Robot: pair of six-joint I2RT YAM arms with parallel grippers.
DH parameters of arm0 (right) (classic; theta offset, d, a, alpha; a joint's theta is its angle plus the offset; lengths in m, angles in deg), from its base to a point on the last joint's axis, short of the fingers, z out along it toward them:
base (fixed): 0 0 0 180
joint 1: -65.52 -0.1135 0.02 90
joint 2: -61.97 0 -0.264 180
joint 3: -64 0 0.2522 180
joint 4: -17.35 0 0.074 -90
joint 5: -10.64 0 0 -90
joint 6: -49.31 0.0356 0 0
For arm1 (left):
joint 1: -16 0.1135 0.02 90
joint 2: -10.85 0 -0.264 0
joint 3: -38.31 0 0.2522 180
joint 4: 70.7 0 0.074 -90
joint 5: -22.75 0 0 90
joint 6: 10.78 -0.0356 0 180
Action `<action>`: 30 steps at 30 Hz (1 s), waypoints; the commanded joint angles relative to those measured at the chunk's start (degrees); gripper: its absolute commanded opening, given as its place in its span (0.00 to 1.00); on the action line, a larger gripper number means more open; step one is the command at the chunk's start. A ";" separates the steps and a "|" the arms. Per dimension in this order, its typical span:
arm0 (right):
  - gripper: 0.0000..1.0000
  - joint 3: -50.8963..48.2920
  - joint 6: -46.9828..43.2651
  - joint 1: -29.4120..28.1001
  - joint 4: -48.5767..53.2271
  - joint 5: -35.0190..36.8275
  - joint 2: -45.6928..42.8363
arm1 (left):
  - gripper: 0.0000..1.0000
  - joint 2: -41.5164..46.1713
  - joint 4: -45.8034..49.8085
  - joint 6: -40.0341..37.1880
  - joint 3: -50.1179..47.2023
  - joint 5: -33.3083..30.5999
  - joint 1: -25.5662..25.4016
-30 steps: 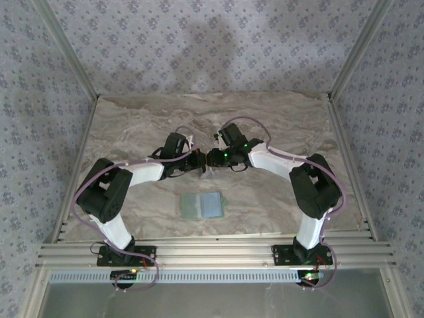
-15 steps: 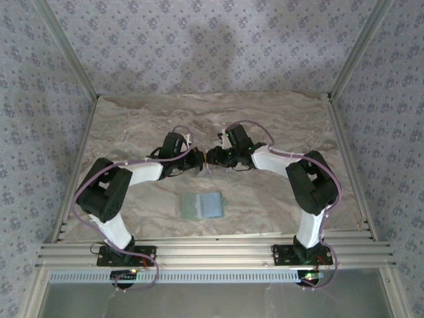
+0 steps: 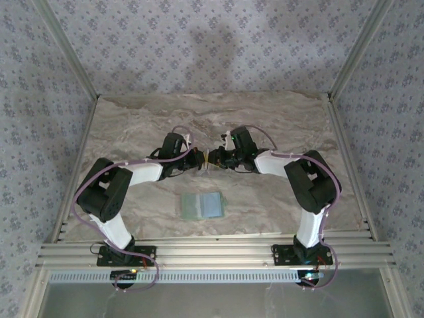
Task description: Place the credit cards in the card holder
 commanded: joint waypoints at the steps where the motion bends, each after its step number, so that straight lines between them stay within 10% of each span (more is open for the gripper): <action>1: 0.16 -0.45 1.66 -1.70 -5.07 -6.08 0.36 | 0.05 -1.88 -1.38 0.19 -0.44 3.27 -2.26; 30: 0.00 -4.95 -3.60 0.26 1.72 2.41 -11.17 | 0.07 -1.11 6.04 -4.11 3.25 -0.22 -4.32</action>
